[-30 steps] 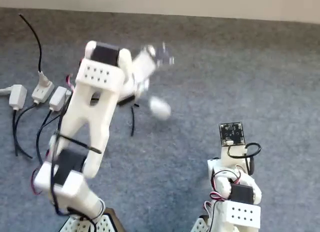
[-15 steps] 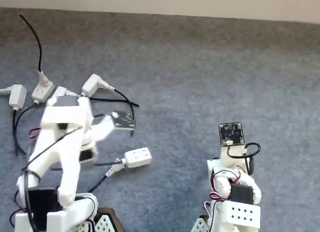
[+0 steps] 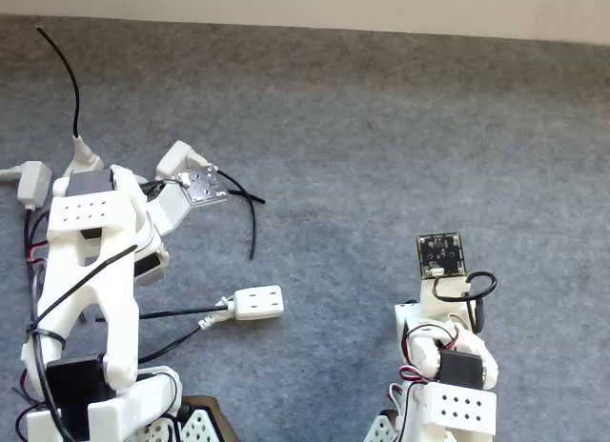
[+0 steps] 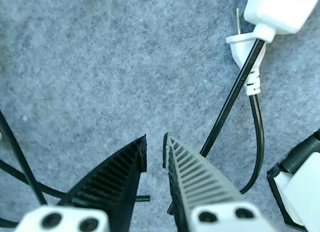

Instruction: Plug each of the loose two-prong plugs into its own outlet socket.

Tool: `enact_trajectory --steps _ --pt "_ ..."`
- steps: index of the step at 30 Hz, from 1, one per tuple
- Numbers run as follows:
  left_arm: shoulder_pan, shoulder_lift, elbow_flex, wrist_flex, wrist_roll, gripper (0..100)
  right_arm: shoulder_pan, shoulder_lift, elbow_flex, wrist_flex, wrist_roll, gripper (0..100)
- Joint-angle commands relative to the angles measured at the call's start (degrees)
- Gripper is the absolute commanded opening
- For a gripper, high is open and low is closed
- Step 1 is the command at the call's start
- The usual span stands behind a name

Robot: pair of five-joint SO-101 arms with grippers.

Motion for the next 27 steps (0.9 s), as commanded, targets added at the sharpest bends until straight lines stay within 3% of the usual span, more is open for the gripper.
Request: enact_trajectory --steps 1,5,10,13,19,24,27 --pt "9.36 -1.54 -2.33 0.35 3.87 8 -0.75 -0.31 -2.42 -1.01 -0.53 34.5" --pt "22.11 -1.8 -2.07 0.44 12.66 8 -0.75 -0.31 -2.42 -1.01 -0.53 34.5" --pt "33.36 -1.63 0.48 0.0 13.63 8 -0.75 -0.48 -1.27 -1.01 -0.35 34.5" --pt "35.38 -1.45 0.92 -1.58 13.63 10 -0.75 -0.57 -1.27 -1.01 -0.35 34.5" --pt "36.26 -1.36 6.37 -8.09 13.36 31 -0.75 -0.57 -1.27 -1.01 -0.26 34.5" --pt "39.78 -1.45 9.8 -8.79 13.36 30 -2.51 -0.48 -1.01 -1.01 -0.26 34.5" --pt "40.04 -1.36 12.18 -13.89 13.45 29 -2.68 -0.4 -1.01 -1.01 -0.26 34.5"
